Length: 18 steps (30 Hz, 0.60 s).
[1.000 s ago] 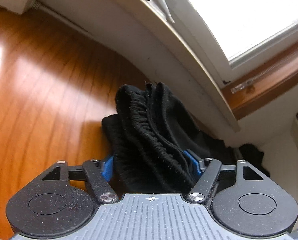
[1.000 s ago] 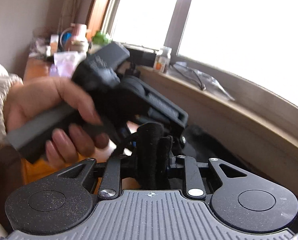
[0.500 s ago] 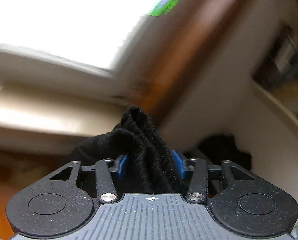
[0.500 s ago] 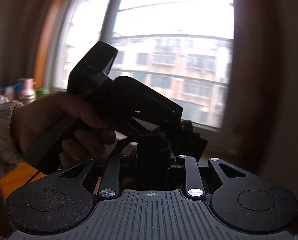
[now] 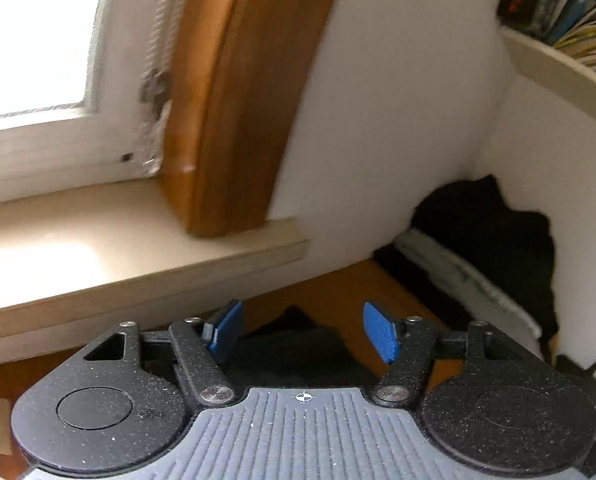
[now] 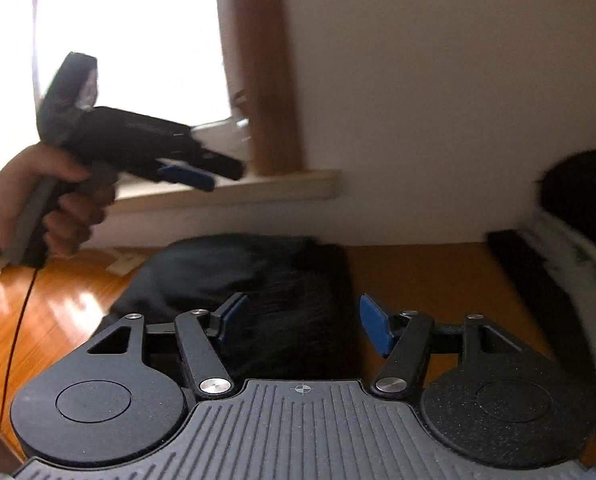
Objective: Fold clothes
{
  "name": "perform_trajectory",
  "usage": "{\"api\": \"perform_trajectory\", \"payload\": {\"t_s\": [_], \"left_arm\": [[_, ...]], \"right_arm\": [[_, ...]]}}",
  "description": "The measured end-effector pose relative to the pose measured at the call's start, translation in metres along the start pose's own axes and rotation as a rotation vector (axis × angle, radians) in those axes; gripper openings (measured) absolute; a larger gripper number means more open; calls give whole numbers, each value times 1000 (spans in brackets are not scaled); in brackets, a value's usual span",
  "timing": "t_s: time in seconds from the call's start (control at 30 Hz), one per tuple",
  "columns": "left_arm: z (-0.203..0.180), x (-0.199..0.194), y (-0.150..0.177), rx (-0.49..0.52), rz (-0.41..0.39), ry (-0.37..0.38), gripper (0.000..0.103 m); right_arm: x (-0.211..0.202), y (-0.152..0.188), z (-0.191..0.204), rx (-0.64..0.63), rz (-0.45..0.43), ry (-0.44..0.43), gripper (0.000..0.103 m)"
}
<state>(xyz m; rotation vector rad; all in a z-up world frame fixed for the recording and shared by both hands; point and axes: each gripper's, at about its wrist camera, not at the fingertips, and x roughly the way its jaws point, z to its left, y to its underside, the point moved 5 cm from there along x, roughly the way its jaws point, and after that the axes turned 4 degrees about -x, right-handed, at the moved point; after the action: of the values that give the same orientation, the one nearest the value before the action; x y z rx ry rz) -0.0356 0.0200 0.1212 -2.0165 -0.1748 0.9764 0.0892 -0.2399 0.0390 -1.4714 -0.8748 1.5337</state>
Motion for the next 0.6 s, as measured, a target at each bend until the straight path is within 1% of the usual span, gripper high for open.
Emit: {"api": "perform_trajectory", "payload": {"t_s": [0.07, 0.13, 0.17, 0.27, 0.37, 0.43, 0.47, 0.5, 0.53, 0.6], "left_arm": [[17, 0, 5, -6, 10, -12, 71], [33, 2, 12, -9, 20, -28, 71], [40, 3, 15, -9, 25, -36, 71], [58, 2, 25, -4, 40, -41, 71], [71, 0, 31, 31, 50, -44, 71], [77, 0, 33, 40, 54, -39, 71], [81, 0, 33, 42, 58, -31, 71], [82, 0, 33, 52, 61, -21, 71], [83, 0, 33, 63, 63, -10, 71], [84, 0, 34, 87, 69, 16, 71]], "right_arm": [[16, 0, 20, -25, 20, -41, 62], [27, 4, 40, -61, 43, -53, 62], [30, 7, 48, -85, 56, -36, 62], [43, 16, 54, -179, 104, 84, 62], [50, 32, 43, -257, 165, 161, 62], [50, 42, 27, -283, 184, 185, 62], [49, 45, 16, -257, 193, 177, 62], [48, 46, 3, -193, 205, 150, 62], [47, 46, -8, -161, 213, 142, 62], [47, 45, -25, -215, 230, 203, 62]]}}
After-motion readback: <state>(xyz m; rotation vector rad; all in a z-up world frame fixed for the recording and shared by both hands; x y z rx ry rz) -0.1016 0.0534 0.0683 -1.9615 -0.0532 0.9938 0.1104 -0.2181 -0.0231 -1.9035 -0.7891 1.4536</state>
